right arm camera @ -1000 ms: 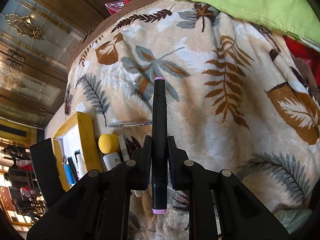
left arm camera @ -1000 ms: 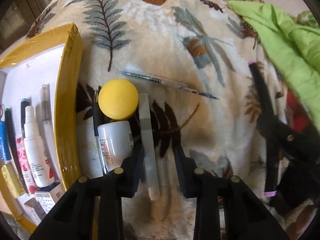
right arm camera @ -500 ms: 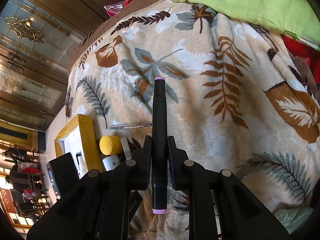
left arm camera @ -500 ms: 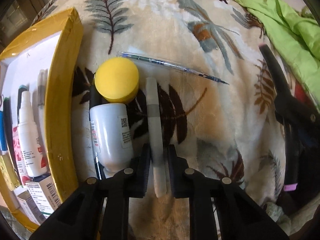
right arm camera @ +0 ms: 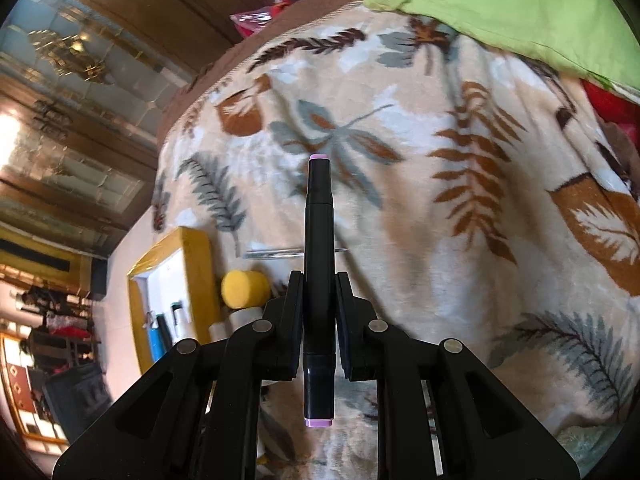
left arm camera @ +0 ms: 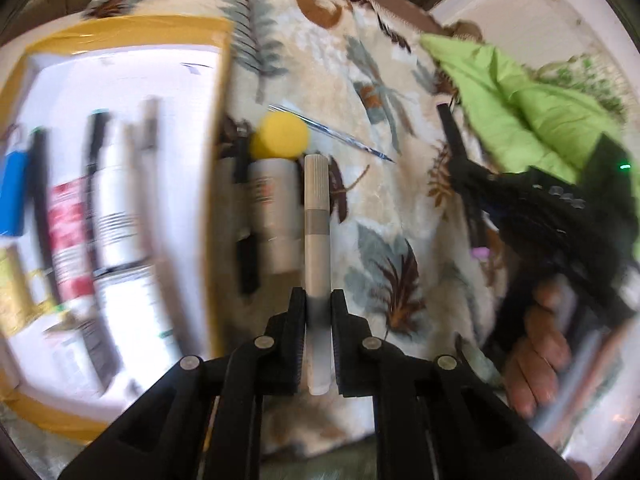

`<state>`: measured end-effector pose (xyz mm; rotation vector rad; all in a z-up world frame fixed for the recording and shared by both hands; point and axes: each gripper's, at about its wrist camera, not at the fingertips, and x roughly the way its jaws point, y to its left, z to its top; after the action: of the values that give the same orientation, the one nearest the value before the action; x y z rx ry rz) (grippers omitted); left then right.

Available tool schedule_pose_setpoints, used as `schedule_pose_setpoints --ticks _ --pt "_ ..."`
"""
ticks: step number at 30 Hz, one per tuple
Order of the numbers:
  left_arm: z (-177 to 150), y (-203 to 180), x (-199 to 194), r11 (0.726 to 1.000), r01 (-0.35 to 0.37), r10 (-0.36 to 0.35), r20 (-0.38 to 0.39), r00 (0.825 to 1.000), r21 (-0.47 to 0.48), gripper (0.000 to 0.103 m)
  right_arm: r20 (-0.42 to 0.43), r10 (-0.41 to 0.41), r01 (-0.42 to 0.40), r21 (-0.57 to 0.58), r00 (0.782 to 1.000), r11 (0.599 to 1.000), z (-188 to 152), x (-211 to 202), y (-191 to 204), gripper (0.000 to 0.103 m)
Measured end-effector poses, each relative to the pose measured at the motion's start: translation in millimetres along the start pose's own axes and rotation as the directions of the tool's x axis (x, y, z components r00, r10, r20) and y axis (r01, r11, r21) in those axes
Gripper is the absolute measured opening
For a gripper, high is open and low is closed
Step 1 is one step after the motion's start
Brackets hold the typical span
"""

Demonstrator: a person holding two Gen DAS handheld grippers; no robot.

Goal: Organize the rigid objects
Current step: 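Carry the pink-capped marker with the right tool while the left tool lowers the white marker into the tray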

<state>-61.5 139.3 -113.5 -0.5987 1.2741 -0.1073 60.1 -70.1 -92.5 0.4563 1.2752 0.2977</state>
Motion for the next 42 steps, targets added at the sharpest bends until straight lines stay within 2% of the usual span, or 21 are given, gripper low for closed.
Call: schedule_pose_setpoints --ticks 5,8,10,13,15,17,21,24,30,36,42 --pt "-6.9 52.3 -55.0 0.998 -0.003 0.009 0.101 0.995 -0.056 0.010 0.000 0.049 -0.049 -0.088 0.999 0.995 -13.9 5.0 38.6 0.014" --pt "-5.9 81.3 -71.9 0.994 -0.029 0.048 0.190 0.981 -0.104 0.010 -0.021 0.108 -0.110 -0.152 0.994 0.982 -32.6 12.9 72.0 0.014" --pt "-1.7 103.2 -71.5 0.988 -0.007 0.040 0.210 0.977 -0.156 0.010 -0.041 0.129 -0.135 -0.199 0.991 0.971 -46.7 19.9 94.6 0.014" --pt "7.4 119.7 -62.3 0.980 -0.011 0.052 0.197 0.979 -0.201 0.010 -0.084 0.178 -0.194 -0.268 0.980 0.944 -68.8 35.2 130.7 0.014" --pt "7.5 124.5 -66.0 0.973 -0.105 0.152 0.229 0.961 -0.203 0.010 -0.119 0.186 -0.215 -0.301 0.975 0.929 -81.4 51.5 149.7 0.014" --pt "8.9 126.7 -68.8 0.964 -0.160 0.211 0.244 0.946 -0.213 0.010 -0.133 0.157 -0.194 -0.334 0.979 0.923 -89.9 67.0 161.4 0.014" --pt "10.1 140.8 -69.1 0.955 -0.185 0.237 0.224 0.945 -0.233 0.010 -0.139 0.115 -0.157 -0.342 0.984 0.927 -95.7 89.9 168.3 0.014" --pt "9.2 152.9 -62.7 0.952 -0.171 0.220 0.180 0.959 -0.254 0.010 -0.122 0.098 -0.133 -0.323 0.988 0.937 -92.9 96.3 165.8 0.014" --pt "5.8 151.7 -55.4 0.944 -0.221 0.262 0.151 0.953 -0.244 0.011 -0.109 0.069 -0.098 -0.296 0.992 0.950 -88.0 106.8 160.6 0.015" --pt "6.6 156.9 -40.6 0.929 -0.269 0.302 0.100 0.948 -0.255 0.011 -0.089 -0.003 -0.027 -0.334 0.996 0.942 -89.0 121.3 165.3 0.015" --pt "6.4 153.8 -32.5 0.929 -0.283 0.309 0.079 0.948 -0.239 0.011 -0.063 -0.097 0.064 -0.394 0.993 0.917 -94.5 130.2 172.6 0.015"
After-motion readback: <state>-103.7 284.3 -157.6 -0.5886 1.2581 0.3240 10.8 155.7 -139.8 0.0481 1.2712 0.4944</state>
